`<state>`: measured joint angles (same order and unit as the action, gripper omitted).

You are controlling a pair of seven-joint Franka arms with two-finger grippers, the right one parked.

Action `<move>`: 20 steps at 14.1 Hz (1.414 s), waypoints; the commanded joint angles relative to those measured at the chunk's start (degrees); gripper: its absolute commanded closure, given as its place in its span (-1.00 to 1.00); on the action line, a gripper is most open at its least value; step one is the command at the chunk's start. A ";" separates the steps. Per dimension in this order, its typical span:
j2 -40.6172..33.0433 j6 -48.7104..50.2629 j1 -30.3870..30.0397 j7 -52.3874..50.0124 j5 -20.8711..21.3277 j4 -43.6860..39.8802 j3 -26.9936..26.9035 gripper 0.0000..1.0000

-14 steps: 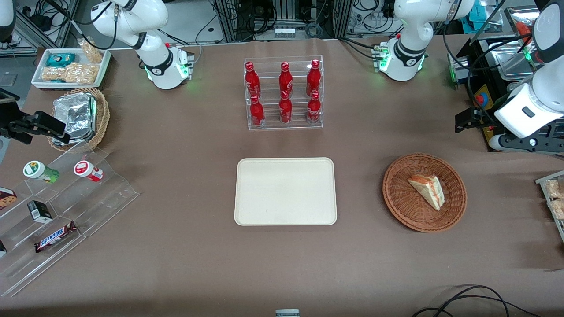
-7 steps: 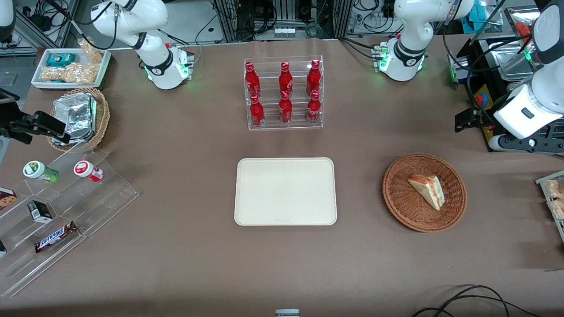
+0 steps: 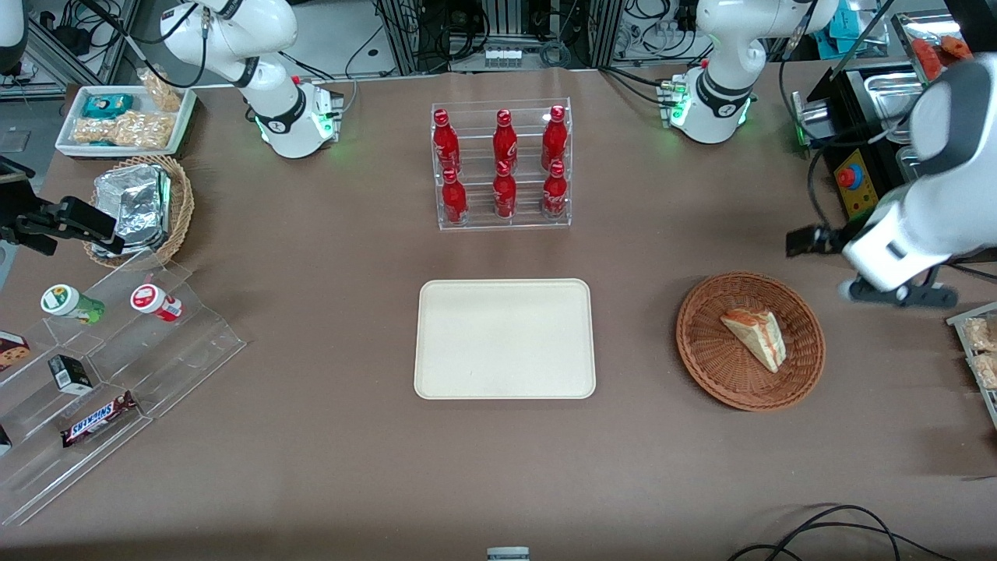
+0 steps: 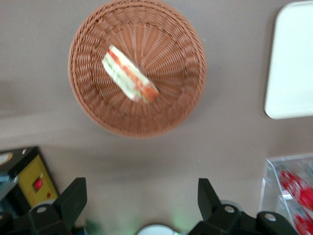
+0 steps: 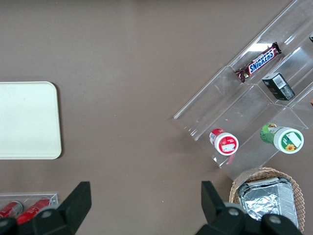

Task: Place sandwich from basket to tray
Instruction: 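Move the open left gripper down over the sandwich in the basket, then close the left gripper on the wrapped sandwich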

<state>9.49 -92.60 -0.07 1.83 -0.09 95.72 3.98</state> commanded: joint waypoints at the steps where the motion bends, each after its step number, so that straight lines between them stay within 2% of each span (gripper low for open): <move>1: -0.17 -10.11 -0.37 -2.17 0.96 8.40 0.07 -1.00; 4: 0.36 -23.29 -0.37 -7.27 1.05 16.94 -0.02 -1.00; 6: 1.23 -28.32 -0.55 -10.86 0.88 19.68 -0.54 -1.00; 11: 7.29 -35.54 -0.72 -43.18 0.88 19.60 -0.90 -1.00; 13: 9.75 -38.26 -0.72 -51.89 0.88 19.25 -0.90 -1.00; 15: 11.34 -39.50 -0.72 -55.43 0.88 19.42 -0.90 -1.00; 16: 11.60 -39.24 -0.72 -55.36 0.88 19.33 -0.90 -0.89; 17: 11.61 -38.80 -0.72 -55.18 0.96 19.33 -0.90 -0.28; 18: 11.43 -37.32 -0.72 -54.92 0.96 19.16 -0.90 0.20; 19: 11.26 -34.70 -0.72 -54.83 0.96 18.46 -0.90 0.59; 20: 11.34 -31.19 -0.72 -54.74 0.96 17.15 -0.90 0.76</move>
<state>21.14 -128.73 -0.42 -51.77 0.20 115.10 2.73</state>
